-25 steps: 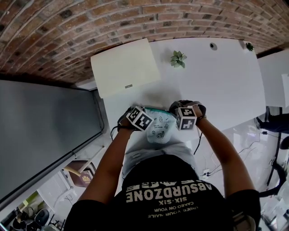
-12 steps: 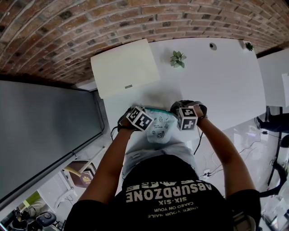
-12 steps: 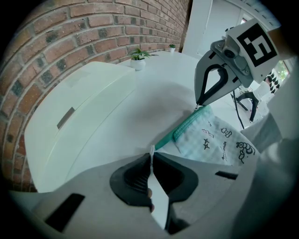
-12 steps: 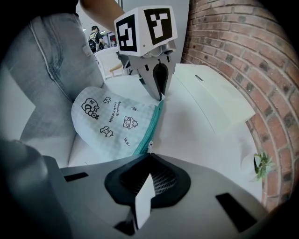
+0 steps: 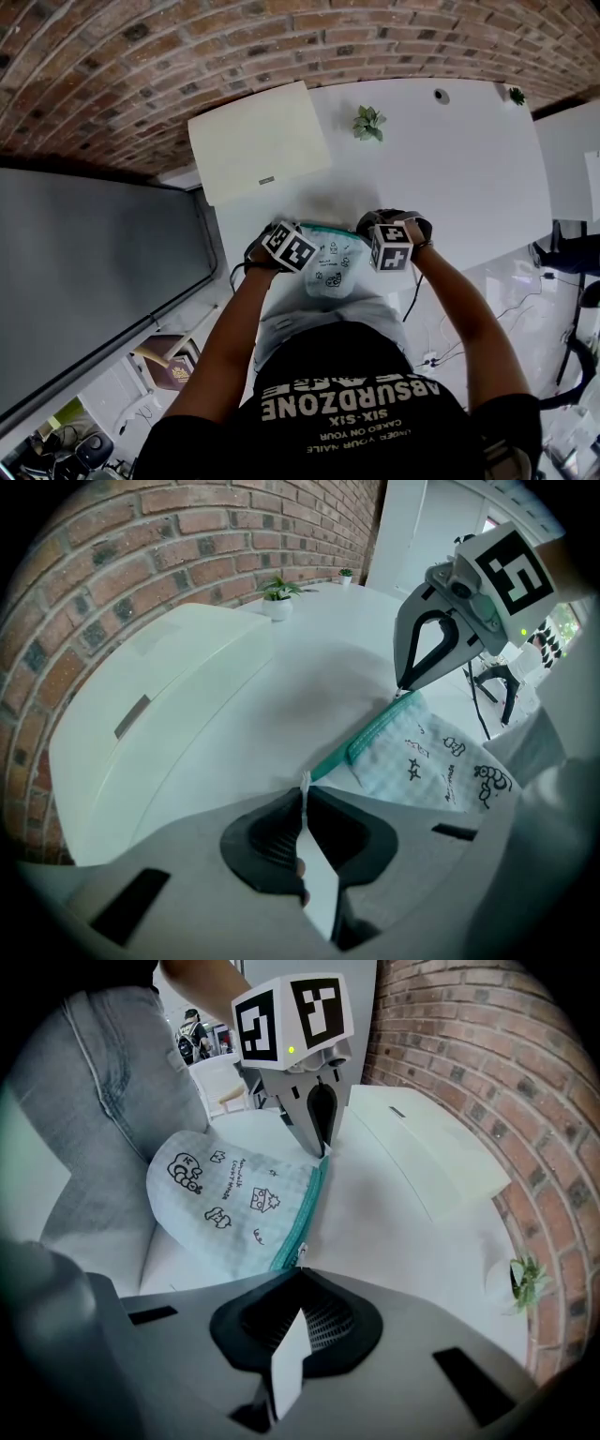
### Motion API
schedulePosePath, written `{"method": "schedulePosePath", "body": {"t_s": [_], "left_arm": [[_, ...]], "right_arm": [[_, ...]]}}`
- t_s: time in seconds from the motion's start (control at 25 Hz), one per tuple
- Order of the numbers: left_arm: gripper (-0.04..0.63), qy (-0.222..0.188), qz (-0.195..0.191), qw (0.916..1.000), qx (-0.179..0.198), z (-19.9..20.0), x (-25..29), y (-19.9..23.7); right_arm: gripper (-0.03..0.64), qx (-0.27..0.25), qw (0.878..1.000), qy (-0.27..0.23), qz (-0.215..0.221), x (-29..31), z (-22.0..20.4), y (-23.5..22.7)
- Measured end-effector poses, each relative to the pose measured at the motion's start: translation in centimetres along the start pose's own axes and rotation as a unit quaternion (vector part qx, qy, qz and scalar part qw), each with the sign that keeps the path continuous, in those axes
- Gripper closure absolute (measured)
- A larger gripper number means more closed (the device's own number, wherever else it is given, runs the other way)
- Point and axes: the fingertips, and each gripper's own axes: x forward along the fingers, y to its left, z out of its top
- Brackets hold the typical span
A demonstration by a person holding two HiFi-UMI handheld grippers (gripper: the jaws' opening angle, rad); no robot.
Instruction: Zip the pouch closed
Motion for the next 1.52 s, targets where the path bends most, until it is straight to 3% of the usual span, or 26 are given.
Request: {"method": "schedulePosePath", "body": {"t_s": [0.56,0.96,1.08,1.32,1.44,1.52], "left_arm": [[0.572,0.002,0.002,1.0000,-0.003,-0.1,0.0,0.0],[0.572,0.001,0.002,1.0000,-0.006,-0.1,0.1,0.1],[0.572,-0.002,0.003,1.0000,-0.005,-0.1,0.1,0.1],[0.571,-0.033,0.022,0.9992,0.005,-0.2,-0.1,0.0],[0.571,-0.058,0.023,0.9979,-0.016,-0.2,-0.3,0.1],[0.567,-0.063,0.015,0.9972,-0.036,-0.5,-0.3,0.0]], "right_arm": [[0.620,0.035,0.999,0.009,-0.003,-0.1,-2.4,0.6],[0.618,0.144,0.988,-0.036,-0.037,0.5,-2.5,0.5],[0.617,0.151,0.986,-0.038,-0.057,0.4,-2.5,0.5],[0.617,0.162,0.982,-0.037,-0.090,0.4,-2.6,0.5],[0.615,0.182,0.978,-0.036,-0.098,0.4,-2.5,0.7],[0.574,0.196,0.975,-0.038,-0.100,0.2,-2.4,1.0]]}}
